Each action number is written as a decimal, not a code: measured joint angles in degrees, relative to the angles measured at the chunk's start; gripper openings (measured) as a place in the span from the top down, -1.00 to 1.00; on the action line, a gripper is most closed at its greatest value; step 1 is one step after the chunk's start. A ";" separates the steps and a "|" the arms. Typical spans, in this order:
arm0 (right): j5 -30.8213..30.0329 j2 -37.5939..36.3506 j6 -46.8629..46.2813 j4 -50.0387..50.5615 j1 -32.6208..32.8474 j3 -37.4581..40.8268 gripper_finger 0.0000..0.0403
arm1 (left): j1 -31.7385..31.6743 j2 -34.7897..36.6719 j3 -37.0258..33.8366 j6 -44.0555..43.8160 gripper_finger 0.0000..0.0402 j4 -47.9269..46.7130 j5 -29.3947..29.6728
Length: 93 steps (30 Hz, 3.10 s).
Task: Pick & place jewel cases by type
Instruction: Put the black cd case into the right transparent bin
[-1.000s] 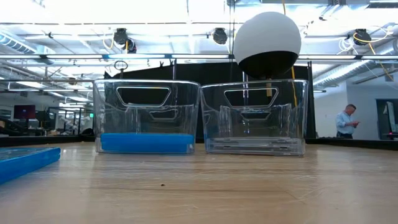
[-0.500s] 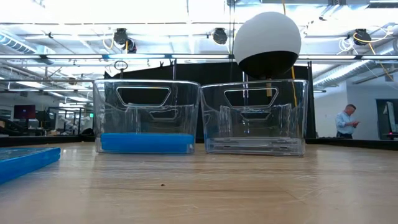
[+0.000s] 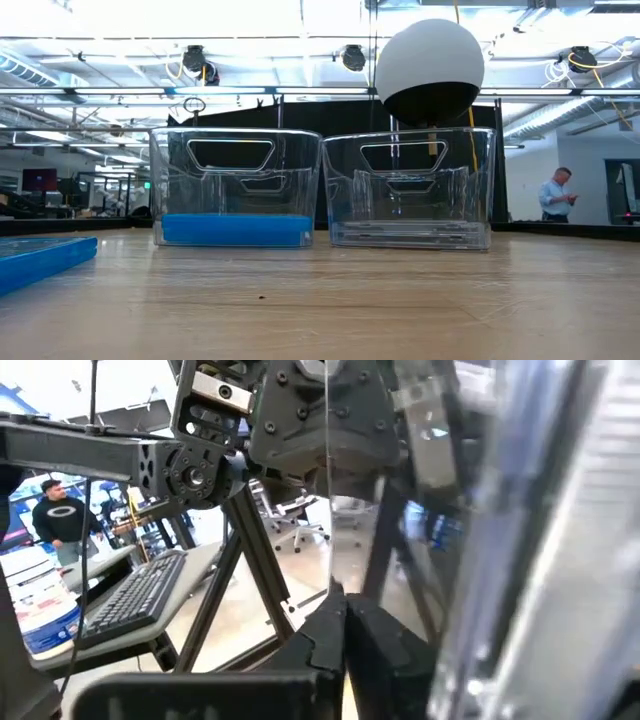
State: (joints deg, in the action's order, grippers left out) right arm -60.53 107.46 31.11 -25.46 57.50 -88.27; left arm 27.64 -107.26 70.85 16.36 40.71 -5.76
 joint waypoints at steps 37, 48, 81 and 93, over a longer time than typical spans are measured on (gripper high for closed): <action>-18.83 -0.19 4.61 -9.48 6.32 0.00 -0.33 | -0.09 0.00 0.07 1.68 0.75 -0.23 -0.23; -20.02 -0.26 -2.11 -4.23 4.22 0.00 -0.33 | -0.20 0.00 1.49 2.82 0.75 0.29 1.70; -21.76 -0.17 1.46 -3.86 -0.61 0.00 0.91 | -0.72 0.00 2.08 4.52 0.74 -3.37 6.27; -27.73 -0.11 4.60 -3.99 0.81 0.00 0.91 | -0.33 3.56 2.08 4.45 -0.11 -13.61 6.02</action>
State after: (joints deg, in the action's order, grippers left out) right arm -88.26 107.35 35.71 -29.45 58.31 -88.27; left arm 27.31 -103.70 72.93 20.81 27.10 0.26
